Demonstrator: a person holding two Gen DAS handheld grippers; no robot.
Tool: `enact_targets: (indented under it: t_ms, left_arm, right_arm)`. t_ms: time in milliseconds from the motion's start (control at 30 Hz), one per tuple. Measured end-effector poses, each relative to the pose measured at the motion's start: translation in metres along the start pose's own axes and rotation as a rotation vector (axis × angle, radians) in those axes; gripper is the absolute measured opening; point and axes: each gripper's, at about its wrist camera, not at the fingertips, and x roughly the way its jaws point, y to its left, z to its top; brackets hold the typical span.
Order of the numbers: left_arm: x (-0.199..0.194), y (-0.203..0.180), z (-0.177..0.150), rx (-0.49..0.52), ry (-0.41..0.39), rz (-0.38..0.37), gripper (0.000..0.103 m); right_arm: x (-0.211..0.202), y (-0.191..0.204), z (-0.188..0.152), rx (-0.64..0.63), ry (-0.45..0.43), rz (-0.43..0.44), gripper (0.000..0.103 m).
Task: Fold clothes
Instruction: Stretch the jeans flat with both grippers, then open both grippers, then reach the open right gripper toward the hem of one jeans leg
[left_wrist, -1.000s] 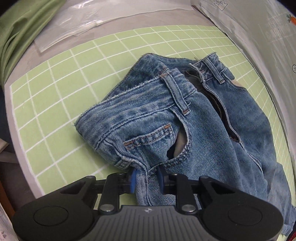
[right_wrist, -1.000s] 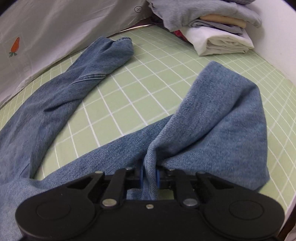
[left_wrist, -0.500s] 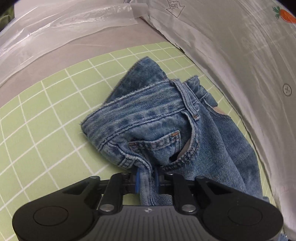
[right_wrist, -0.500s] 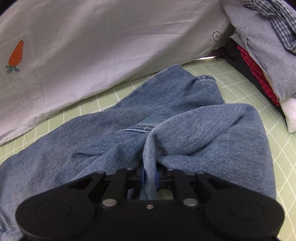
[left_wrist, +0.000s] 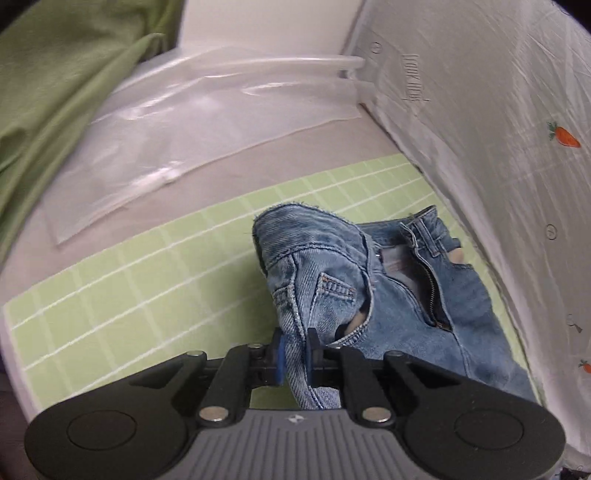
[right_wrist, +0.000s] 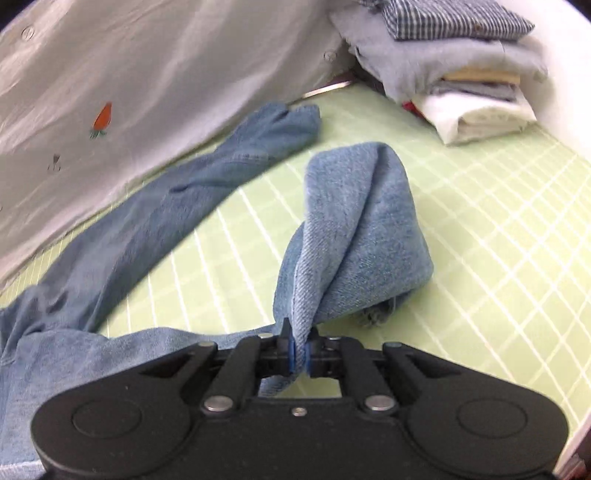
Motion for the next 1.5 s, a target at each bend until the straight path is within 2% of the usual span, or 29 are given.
enact_targets:
  t_ms: [100,167,200,233,267,300,333,400,433,500,600,667,767,833,1000,1133,1200,1267,1300,1333,1367,1400,1433,1500]
  left_arm:
    - [-0.003,0.031,-0.01,-0.017,0.05,0.075,0.013]
    - [-0.006,0.04,-0.018,0.001,0.078,0.096,0.014]
    - [-0.01,0.036,-0.022,0.031,0.065,0.102,0.019]
    - [-0.014,0.032,-0.026,0.061,0.053,0.108,0.03]
    - [-0.018,0.027,-0.03,0.091,0.04,0.113,0.038]
    - [-0.022,0.019,-0.034,0.116,0.027,0.106,0.056]
    - [-0.025,0.011,-0.038,0.141,0.014,0.098,0.069]
    - [-0.03,-0.005,-0.046,0.194,0.0,0.06,0.077]
    - [-0.029,-0.017,-0.052,0.228,0.007,0.046,0.084]
    - [-0.026,-0.036,-0.068,0.295,0.025,0.026,0.093]
    - [-0.012,-0.063,-0.094,0.396,0.105,0.0,0.098]
    - [-0.001,-0.077,-0.111,0.445,0.155,-0.015,0.098]
    - [0.013,-0.095,-0.131,0.496,0.201,-0.035,0.098]
    - [0.023,-0.104,-0.14,0.513,0.222,-0.025,0.101]
    - [0.044,-0.115,-0.156,0.501,0.228,0.045,0.103]
    - [0.056,-0.123,-0.161,0.493,0.235,0.122,0.103]
    - [0.06,-0.131,-0.166,0.527,0.238,0.17,0.103]
    - [0.061,-0.136,-0.171,0.552,0.217,0.179,0.103]
    - [0.061,-0.135,-0.171,0.545,0.213,0.177,0.103]
    - [0.06,-0.134,-0.172,0.539,0.209,0.175,0.103]
    - [0.06,-0.134,-0.172,0.54,0.207,0.175,0.103]
    - [0.06,-0.133,-0.173,0.54,0.205,0.175,0.103]
    - [0.06,-0.133,-0.173,0.54,0.206,0.176,0.103]
    - [0.061,-0.133,-0.172,0.539,0.211,0.177,0.103]
  right_arm:
    - [0.002,-0.01,-0.042,0.0,0.106,0.023,0.008]
    - [-0.001,-0.014,-0.052,0.014,0.13,0.027,0.013]
    - [-0.002,-0.015,-0.056,0.022,0.141,0.029,0.017]
    - [-0.008,-0.015,-0.055,0.008,0.121,0.022,0.029]
    - [-0.014,-0.015,-0.054,-0.006,0.099,0.015,0.035]
    - [-0.021,-0.014,-0.052,-0.022,0.07,0.014,0.045]
    - [-0.027,-0.013,-0.049,-0.036,0.045,0.015,0.049]
    - [-0.037,-0.014,-0.043,-0.046,0.007,0.006,0.054]
    - [-0.039,-0.016,-0.04,-0.042,-0.01,-0.006,0.059]
    - [-0.047,-0.02,-0.032,-0.027,-0.061,-0.04,0.063]
    - [-0.048,-0.027,-0.014,-0.033,-0.118,-0.062,0.075]
    - [-0.042,-0.029,0.001,-0.035,-0.128,-0.06,0.076]
    - [-0.029,-0.03,0.021,-0.049,-0.134,-0.058,0.085]
    - [-0.016,-0.03,0.034,-0.062,-0.134,-0.072,0.089]
    - [0.021,-0.032,0.061,-0.057,-0.092,-0.071,0.089]
    - [0.053,-0.032,0.079,-0.073,-0.029,-0.092,0.089]
    - [0.066,-0.035,0.086,-0.071,0.007,-0.12,0.086]
    - [0.072,-0.038,0.089,-0.072,0.031,-0.107,0.082]
    - [0.074,-0.04,0.091,-0.071,0.042,-0.091,0.074]
    - [0.066,-0.045,0.093,-0.059,0.01,-0.078,0.055]
    - [0.056,-0.049,0.095,-0.046,-0.025,-0.066,0.041]
    - [0.047,-0.054,0.098,-0.033,-0.06,-0.053,0.015]
    - [0.038,-0.058,0.1,-0.021,-0.096,-0.041,0.005]
    - [0.02,-0.067,0.105,0.005,-0.166,-0.016,0.004]
